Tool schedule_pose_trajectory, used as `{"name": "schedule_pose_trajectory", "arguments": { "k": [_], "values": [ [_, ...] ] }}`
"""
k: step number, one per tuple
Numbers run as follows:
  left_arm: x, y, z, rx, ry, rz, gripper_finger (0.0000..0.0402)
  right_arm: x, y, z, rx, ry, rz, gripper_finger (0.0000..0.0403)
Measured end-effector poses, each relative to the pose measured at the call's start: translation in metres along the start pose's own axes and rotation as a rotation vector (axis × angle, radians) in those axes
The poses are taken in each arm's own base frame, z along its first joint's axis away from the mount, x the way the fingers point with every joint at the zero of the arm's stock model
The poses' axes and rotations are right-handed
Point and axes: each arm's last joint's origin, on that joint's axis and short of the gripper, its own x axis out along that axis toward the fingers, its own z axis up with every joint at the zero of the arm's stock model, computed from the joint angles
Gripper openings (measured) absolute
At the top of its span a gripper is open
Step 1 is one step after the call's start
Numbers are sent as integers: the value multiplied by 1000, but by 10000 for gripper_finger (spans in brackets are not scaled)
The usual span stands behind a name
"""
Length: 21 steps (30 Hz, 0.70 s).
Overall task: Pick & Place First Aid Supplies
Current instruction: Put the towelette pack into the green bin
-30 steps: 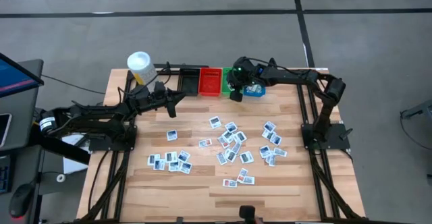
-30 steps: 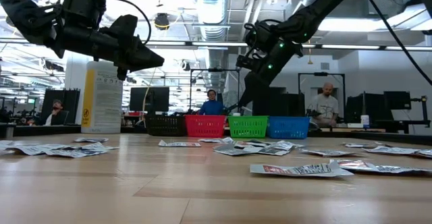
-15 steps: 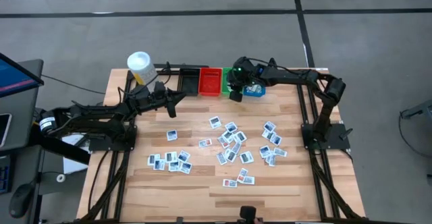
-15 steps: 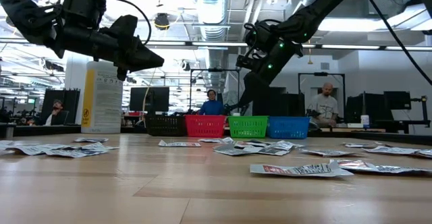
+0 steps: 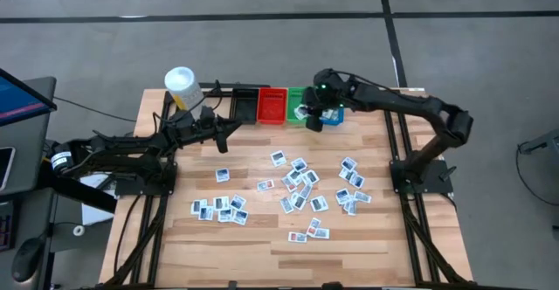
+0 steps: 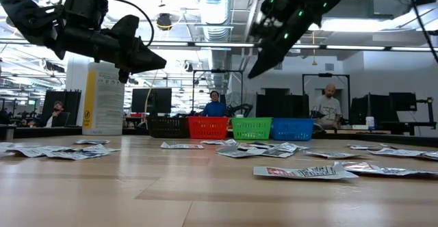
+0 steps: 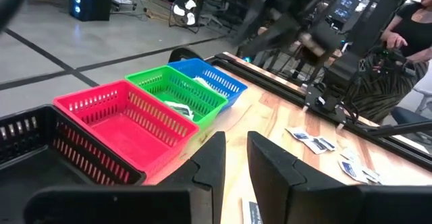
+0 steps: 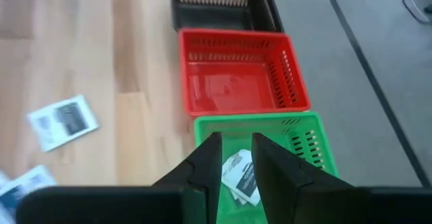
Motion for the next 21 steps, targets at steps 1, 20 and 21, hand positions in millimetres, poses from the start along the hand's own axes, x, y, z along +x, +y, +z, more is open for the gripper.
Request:
{"name": "schedule_pose_trajectory", "arguments": {
  "k": [1,20,21],
  "values": [
    [1,0,1,2,2,-3,63,-7,2,2,-5,-5,3,75],
    [78,-7,9,189,161,-215,63,-59,52,-2,-23,154,164,75],
    [80,-6,7,200,169,-213,63,-60,55,-2,-26,161,172,75]
  ]
}}
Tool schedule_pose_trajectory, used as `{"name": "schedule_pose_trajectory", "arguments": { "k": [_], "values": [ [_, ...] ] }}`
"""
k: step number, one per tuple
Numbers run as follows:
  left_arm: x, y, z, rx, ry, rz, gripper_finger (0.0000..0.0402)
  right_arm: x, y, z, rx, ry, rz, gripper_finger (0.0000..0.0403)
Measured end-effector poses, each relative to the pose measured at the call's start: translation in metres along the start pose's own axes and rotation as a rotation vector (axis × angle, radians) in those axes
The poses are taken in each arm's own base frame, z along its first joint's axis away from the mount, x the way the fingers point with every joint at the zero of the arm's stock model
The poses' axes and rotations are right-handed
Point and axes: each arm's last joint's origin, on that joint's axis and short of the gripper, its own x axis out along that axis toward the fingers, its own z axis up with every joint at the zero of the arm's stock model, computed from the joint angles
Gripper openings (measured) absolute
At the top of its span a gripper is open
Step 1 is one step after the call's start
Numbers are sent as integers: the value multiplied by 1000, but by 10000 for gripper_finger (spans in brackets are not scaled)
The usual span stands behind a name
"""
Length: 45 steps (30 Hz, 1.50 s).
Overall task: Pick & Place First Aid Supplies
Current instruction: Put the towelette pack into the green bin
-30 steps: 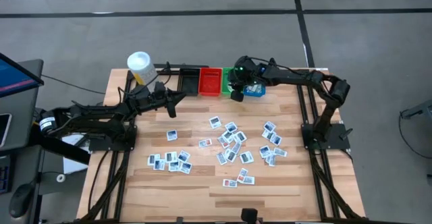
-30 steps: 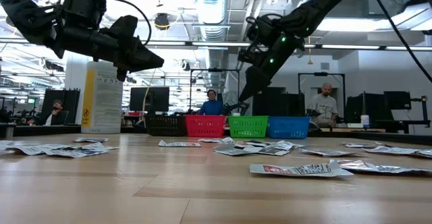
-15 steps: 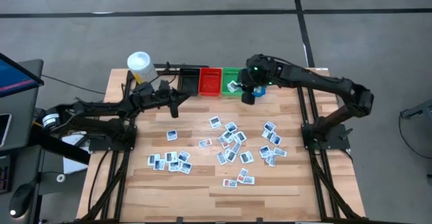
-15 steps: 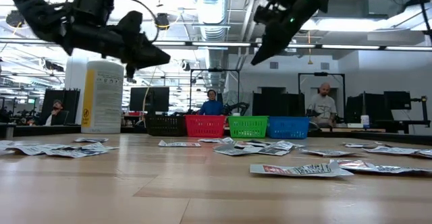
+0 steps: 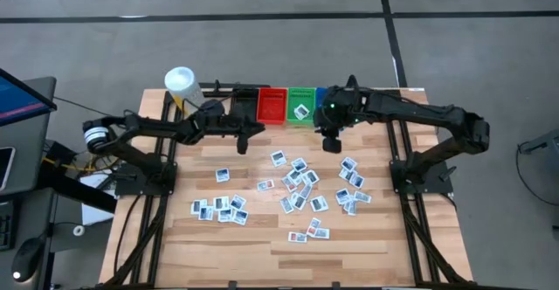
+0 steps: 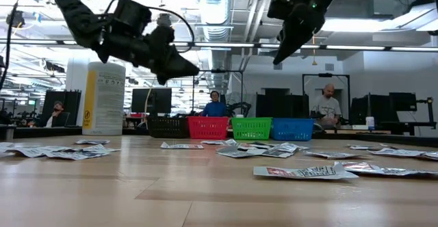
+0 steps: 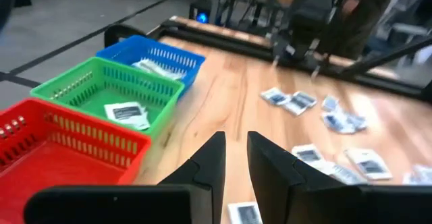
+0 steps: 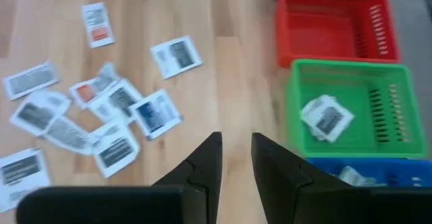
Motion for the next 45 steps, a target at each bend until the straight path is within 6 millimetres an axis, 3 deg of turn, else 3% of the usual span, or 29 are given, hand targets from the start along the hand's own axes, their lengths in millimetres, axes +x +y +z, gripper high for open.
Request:
{"name": "schedule_pose_trajectory", "arguments": {
  "k": [14,31,35,39,45],
  "values": [
    [30,-20,-42,63,171,-101,63,0,28,5,7,9,60,75],
    [35,-28,-53,144,212,-106,93,0,44,7,10,24,53,75],
    [24,-34,-47,122,290,-94,95,0,44,6,10,39,54,75],
    [-4,-40,-30,115,380,-62,95,0,44,5,10,40,54,75],
    [-50,-72,-7,76,439,-138,95,1,44,7,10,31,53,75]
  ]
}}
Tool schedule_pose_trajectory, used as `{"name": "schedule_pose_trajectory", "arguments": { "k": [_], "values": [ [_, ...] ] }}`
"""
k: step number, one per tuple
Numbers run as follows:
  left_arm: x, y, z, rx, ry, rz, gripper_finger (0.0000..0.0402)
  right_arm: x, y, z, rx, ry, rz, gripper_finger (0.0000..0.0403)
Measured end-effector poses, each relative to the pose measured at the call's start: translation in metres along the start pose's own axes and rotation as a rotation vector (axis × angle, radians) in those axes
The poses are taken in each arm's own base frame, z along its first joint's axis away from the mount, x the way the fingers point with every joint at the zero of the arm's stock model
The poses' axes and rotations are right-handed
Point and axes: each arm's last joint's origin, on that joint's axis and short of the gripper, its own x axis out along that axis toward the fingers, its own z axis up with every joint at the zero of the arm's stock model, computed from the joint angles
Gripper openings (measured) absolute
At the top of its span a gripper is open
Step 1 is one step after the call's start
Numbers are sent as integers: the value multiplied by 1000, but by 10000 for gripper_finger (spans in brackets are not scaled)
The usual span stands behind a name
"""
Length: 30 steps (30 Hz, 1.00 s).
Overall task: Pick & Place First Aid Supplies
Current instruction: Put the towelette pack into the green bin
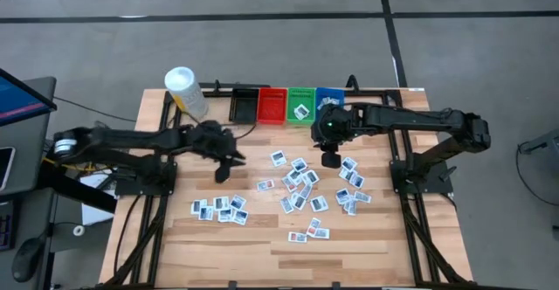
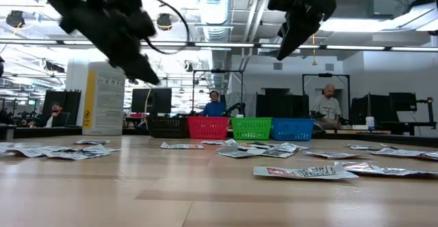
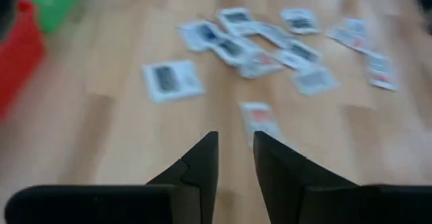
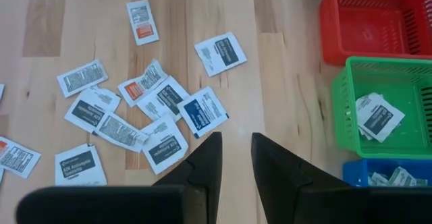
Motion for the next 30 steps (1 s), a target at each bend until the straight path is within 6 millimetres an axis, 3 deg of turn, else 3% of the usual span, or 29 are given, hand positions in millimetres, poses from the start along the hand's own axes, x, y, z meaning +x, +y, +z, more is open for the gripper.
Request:
{"name": "schedule_pose_trajectory", "arguments": {
  "k": [7,16,23,30],
  "values": [
    [-29,-38,-19,-83,171,-18,95,9,1,3,-7,1,1,75],
    [-30,-69,-38,-108,361,-89,95,30,3,7,-44,23,11,75],
    [-22,-75,-69,-231,478,-23,95,54,8,4,-60,101,32,75],
    [-13,-71,-90,-308,530,28,95,60,14,5,-84,109,43,75]
  ]
}}
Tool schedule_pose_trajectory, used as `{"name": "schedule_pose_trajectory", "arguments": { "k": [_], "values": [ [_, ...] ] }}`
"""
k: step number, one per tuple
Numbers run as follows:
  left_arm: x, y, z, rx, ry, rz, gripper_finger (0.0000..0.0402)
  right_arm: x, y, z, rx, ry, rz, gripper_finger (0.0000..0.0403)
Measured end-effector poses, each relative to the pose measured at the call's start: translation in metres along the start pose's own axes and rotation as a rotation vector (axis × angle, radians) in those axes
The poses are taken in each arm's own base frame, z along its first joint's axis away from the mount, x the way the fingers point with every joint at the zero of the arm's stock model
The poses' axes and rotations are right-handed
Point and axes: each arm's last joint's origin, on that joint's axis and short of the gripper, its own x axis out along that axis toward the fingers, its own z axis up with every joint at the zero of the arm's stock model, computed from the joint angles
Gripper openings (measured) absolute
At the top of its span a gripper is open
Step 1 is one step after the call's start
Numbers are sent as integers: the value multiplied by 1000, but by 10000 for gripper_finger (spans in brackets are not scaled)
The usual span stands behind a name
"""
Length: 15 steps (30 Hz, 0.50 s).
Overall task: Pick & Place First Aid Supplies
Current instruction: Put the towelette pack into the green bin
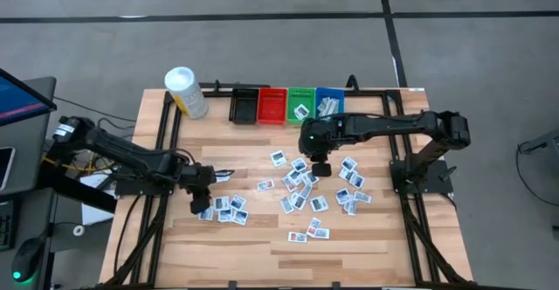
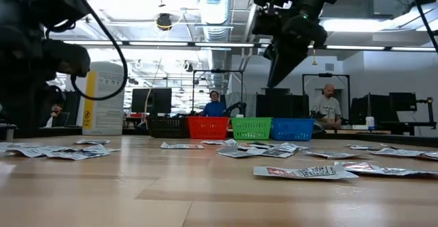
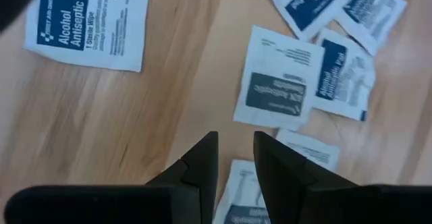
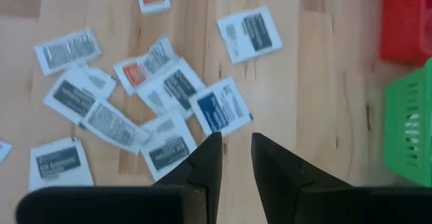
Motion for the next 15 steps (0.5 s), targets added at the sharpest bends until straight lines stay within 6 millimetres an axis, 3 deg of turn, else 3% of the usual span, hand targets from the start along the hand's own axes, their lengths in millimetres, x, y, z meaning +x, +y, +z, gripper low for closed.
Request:
{"name": "schedule_pose_trajectory", "arguments": {
  "k": [8,15],
  "values": [
    [9,-9,9,106,-74,-36,95,-1,0,0,0,-1,-1,75],
    [25,-16,6,213,-60,56,95,-1,0,-1,1,9,1,75]
  ]
}}
